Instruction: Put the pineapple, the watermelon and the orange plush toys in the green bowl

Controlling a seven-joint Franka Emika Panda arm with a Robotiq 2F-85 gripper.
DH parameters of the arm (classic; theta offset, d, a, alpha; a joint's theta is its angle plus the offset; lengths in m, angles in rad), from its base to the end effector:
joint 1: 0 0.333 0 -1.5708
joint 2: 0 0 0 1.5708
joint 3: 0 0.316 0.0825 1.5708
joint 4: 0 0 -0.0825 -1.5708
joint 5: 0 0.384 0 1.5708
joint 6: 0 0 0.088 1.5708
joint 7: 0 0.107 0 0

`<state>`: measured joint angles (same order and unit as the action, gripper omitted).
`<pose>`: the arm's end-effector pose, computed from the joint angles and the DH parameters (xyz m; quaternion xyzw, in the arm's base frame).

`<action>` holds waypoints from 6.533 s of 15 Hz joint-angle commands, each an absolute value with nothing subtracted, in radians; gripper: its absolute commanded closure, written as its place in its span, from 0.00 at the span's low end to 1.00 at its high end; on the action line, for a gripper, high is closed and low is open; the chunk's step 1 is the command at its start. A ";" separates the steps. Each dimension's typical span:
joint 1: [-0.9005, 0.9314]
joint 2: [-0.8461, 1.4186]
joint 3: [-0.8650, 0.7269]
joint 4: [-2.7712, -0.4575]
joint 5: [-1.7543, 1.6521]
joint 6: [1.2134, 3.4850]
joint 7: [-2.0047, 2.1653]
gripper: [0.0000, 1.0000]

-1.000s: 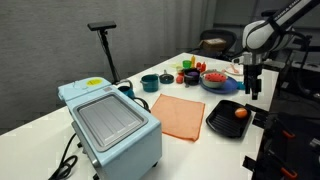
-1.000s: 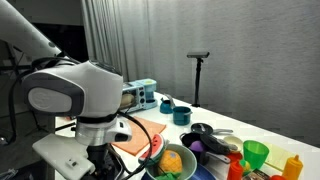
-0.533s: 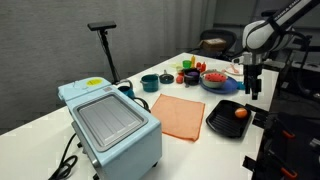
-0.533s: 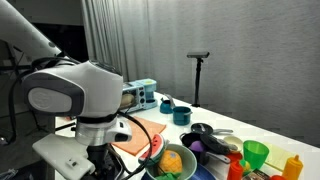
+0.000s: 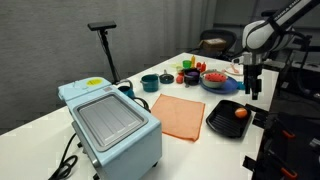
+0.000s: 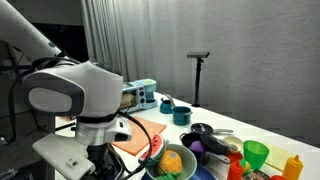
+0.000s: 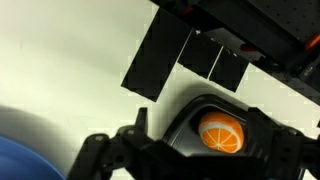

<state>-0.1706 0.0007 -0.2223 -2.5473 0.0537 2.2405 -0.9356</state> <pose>0.3862 -0.1584 0.2482 -0.9570 -0.2458 0.1093 0.1087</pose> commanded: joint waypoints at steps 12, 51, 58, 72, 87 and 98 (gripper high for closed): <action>-0.179 -0.039 -0.210 -2.573 0.305 2.219 -1.089 0.00; -0.124 -0.154 -0.118 -2.640 0.341 2.442 -1.080 0.96; -0.123 -0.141 -0.209 -2.419 0.375 2.451 -0.969 0.96; -0.265 0.252 -0.215 -2.041 0.336 2.431 -0.651 0.61; -0.300 0.101 -0.183 -2.103 0.206 2.108 -0.716 0.00; -0.229 -0.137 -0.215 -2.299 0.102 2.103 -0.769 0.00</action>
<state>-0.2543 -0.1359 -0.1906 -2.3000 0.1068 2.1042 -0.7723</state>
